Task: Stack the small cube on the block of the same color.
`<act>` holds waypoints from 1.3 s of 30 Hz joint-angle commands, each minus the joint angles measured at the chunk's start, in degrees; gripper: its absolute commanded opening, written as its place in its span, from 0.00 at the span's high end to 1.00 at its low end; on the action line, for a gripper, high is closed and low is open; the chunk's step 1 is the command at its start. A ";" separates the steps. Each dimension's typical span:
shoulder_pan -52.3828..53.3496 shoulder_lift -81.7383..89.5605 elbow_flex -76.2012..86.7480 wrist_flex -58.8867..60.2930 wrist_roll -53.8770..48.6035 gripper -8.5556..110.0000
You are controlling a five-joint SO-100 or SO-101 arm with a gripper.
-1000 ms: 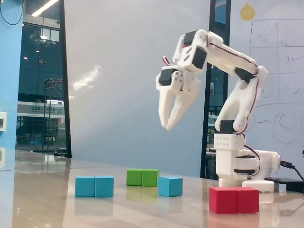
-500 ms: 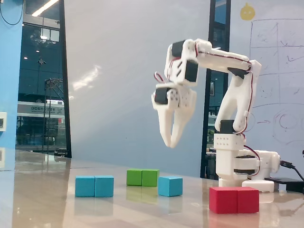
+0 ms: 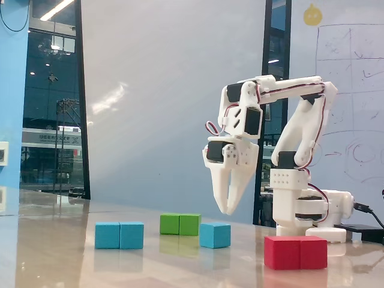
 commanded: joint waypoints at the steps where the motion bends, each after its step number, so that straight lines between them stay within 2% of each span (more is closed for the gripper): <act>1: 0.62 5.45 0.26 -1.05 0.09 0.92; 5: 0.62 5.36 0.62 -1.05 0.09 0.89; 14: 0.62 5.19 0.79 -0.79 0.09 0.73; 31: 0.62 -3.96 -0.26 -1.23 0.26 0.72; 39: 3.34 -4.48 0.62 -6.24 -0.09 0.72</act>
